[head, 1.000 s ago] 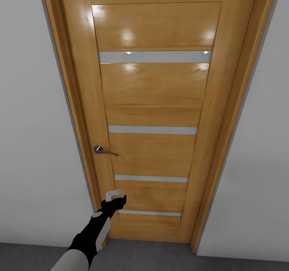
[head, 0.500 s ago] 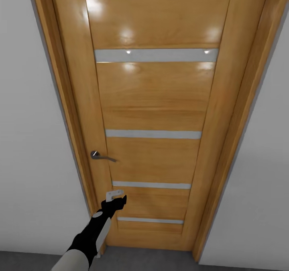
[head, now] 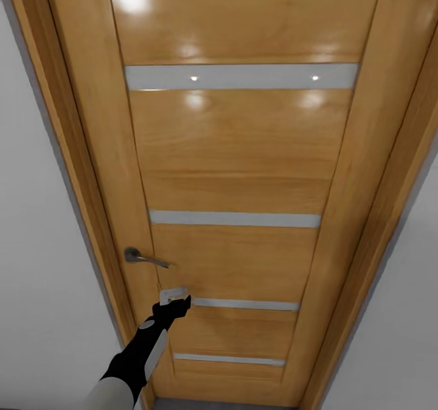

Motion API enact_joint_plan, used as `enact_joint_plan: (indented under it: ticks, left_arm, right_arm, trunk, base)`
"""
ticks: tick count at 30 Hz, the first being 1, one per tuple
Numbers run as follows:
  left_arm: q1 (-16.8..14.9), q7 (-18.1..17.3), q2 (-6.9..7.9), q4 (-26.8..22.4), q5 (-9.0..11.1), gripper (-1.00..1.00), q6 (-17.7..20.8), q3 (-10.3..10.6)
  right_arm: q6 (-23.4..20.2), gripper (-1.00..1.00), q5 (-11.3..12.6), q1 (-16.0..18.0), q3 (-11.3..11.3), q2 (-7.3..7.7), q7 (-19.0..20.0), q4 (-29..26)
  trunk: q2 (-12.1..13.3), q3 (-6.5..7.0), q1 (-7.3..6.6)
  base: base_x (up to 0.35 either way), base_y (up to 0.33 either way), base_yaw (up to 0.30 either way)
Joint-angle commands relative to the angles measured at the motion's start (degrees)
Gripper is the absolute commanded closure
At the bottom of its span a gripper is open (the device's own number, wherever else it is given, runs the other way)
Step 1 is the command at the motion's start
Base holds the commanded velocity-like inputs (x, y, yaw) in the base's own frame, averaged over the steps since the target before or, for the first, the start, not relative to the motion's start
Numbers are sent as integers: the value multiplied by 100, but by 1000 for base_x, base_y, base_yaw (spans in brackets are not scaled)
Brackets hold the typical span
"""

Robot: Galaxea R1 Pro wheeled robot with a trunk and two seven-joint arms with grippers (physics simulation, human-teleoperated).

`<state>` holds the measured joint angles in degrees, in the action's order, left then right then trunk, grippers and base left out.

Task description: Move the two storage containers from the living room to the garage. In the garage, place one container on the floor and stack the other container on top of it (either order is fine).

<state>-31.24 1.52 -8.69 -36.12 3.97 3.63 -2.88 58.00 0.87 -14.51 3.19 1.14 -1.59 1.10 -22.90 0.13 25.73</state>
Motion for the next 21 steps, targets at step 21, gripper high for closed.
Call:
enact_joint_plan:
  ticks: [21]
  left_arm:
    - [3,14,-27,-8,32,-100,26,-11]
  right_arm:
    - [19,-100,8,1,32,0,-4,4]
  trunk:
    - [-2,0,5]
  base:
    - [122,91,0]
